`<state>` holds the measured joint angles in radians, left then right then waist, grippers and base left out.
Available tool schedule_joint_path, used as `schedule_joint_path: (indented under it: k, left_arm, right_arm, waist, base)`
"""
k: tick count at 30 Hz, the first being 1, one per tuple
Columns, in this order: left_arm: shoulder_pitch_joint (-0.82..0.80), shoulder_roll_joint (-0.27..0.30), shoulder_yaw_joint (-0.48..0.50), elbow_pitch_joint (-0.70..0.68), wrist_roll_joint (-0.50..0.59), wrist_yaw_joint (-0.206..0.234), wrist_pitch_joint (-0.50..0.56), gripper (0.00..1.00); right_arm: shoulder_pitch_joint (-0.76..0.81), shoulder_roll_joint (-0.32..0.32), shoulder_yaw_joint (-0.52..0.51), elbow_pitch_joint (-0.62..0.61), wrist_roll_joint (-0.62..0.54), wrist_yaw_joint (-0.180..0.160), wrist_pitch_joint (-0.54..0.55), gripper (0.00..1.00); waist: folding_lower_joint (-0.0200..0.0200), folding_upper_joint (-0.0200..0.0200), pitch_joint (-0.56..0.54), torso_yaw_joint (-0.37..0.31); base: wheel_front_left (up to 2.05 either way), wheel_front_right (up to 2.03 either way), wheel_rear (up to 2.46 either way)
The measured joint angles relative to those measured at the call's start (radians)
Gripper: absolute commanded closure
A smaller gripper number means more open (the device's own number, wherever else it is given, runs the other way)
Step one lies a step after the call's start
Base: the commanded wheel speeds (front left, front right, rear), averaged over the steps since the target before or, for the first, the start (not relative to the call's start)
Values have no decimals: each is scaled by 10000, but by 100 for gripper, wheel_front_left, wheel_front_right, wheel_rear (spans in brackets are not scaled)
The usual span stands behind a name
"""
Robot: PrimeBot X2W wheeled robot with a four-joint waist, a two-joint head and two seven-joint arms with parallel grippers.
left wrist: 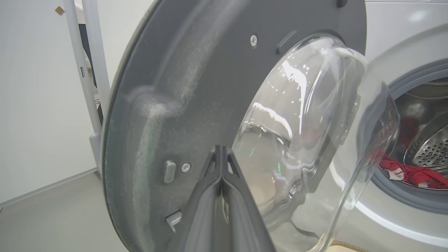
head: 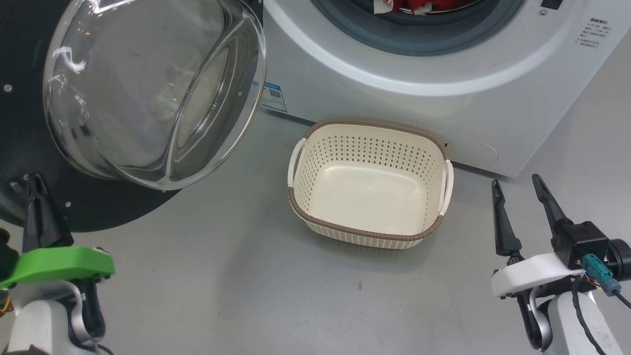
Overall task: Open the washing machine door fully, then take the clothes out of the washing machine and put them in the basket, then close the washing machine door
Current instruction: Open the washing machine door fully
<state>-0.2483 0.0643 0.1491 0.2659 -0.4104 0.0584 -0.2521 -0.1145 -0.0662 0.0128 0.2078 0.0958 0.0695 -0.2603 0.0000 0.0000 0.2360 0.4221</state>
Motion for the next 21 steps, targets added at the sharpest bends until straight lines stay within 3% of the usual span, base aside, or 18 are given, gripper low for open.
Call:
schedule_joint_path:
  k: [7, 9, 10, 11, 12, 13, 14, 15, 21]
  left_arm:
    - [918, -219, -305, -692, 222, -163, 0, 99]
    - [1130, -232, -372, -832, 249, -167, 0, 84]
    - [1250, -232, -476, -844, 251, -203, 0, 84]
    - [1396, -242, -585, -828, 257, -213, 0, 72]
    - [1568, -255, -660, -826, 257, -244, 0, 55]
    - [1731, -257, -723, -834, 270, -247, 0, 21]
    - [1874, -257, -811, -834, 286, -259, 0, 5]
    - [1985, -259, -890, -840, 293, -280, 0, 0]
    - [2329, -251, -1342, -938, 462, -405, 0, 0]
  right_arm:
    - [12, 50, 127, 50, 107, 27, 0, 0]
    - [23, 71, 142, 77, 169, 48, 0, 0]
    - [40, 73, 142, 86, 198, 82, 0, 0]
    - [60, 73, 161, 102, 199, 84, 0, 0]
    - [80, 77, 190, 115, 209, 86, 0, 0]
    - [105, 86, 232, 134, 234, 88, 0, 0]
    - [140, 100, 265, 148, 259, 88, 0, 0]
    - [183, 113, 278, 163, 272, 92, 0, 0]
    - [316, 148, 433, 236, 360, 115, 0, 0]
  waist:
    - [0, 0, -271, -287]
    - [0, 0, -350, -381]
    - [0, 0, -393, -425]
    - [0, 1, -437, -472]
    - [0, 0, -480, -520]
    - [0, 0, -522, -572]
    - [0, 0, -565, -629]
    - [0, 0, -609, -684]
    - [0, 0, -913, -1037]
  base:
    - [0, 0, 0]
    - [0, 0, 0]
    - [0, 0, 0]
    - [0, 0, 0]
    - [0, 0, 0]
    - [0, 0, 0]
    - [0, 0, 0]
    - [0, 0, 0]
    - [0, 0, 0]
